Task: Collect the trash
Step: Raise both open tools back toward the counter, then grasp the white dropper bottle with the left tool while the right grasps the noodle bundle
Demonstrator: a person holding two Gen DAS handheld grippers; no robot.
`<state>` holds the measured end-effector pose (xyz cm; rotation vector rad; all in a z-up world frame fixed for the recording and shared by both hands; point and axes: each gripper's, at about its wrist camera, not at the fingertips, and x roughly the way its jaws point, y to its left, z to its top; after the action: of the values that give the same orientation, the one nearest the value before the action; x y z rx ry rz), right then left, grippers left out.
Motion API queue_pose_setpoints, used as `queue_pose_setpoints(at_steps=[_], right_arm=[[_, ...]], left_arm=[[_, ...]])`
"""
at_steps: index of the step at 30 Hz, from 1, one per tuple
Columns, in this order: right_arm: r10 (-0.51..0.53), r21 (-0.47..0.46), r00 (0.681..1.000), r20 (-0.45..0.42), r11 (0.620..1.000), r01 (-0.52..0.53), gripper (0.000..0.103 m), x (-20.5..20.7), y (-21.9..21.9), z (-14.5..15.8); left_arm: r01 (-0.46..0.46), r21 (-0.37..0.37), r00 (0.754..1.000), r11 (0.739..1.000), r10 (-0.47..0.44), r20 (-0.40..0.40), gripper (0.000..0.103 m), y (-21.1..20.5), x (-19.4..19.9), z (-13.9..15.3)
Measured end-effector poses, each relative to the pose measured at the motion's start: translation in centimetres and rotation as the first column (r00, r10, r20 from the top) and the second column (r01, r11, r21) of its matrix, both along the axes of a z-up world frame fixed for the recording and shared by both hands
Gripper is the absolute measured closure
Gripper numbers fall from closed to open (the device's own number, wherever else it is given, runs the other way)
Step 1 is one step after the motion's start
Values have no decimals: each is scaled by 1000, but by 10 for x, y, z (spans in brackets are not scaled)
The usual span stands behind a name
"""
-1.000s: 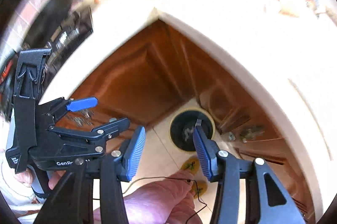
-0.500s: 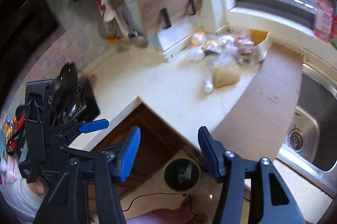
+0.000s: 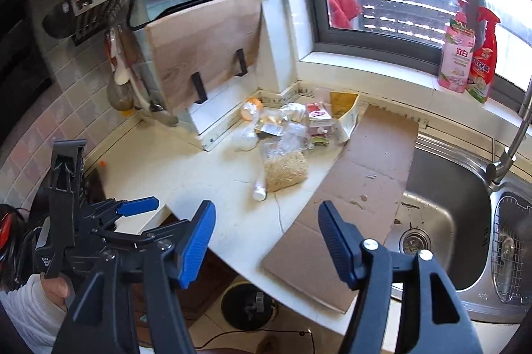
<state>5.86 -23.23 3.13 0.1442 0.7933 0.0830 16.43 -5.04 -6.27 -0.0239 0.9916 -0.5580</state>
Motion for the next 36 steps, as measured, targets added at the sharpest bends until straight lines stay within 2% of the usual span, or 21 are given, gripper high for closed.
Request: queue_pose_setpoints(at_steps=[8,16,24,27,29,31,33,36], right_arm=[[-9,22,996,-87,1000,11,39,56,-15,-26],[54,121,976,-211,992,-29,39,142,-40,-81],[130,212,939,-319,975,-63,38,215,-55,-150],[167,253,919,-356,964,-77,38,233,-56,-172],[188,280,912,-365,956,-85,38,239,-57,-182],[224,318,907,-357,942,-107,39,245,-56,-188],[254,342,902,-349,931,-129,39,248,-54,-194],[289,340,892,-347,926,-167,39,252,-46,-199]], left_arm=[[-34,55,996,998,39,-80,13,-18,57,-48],[-109,107,986,988,121,-115,14,-51,110,-88],[-146,157,966,977,175,-191,45,-73,139,-123],[-165,151,956,975,196,-220,48,-74,144,-132],[-171,159,953,972,204,-226,50,-75,145,-135],[-176,173,949,969,213,-231,59,-75,147,-139],[-179,180,942,967,222,-251,73,-75,148,-144],[-200,180,935,963,243,-257,80,-71,146,-147]])
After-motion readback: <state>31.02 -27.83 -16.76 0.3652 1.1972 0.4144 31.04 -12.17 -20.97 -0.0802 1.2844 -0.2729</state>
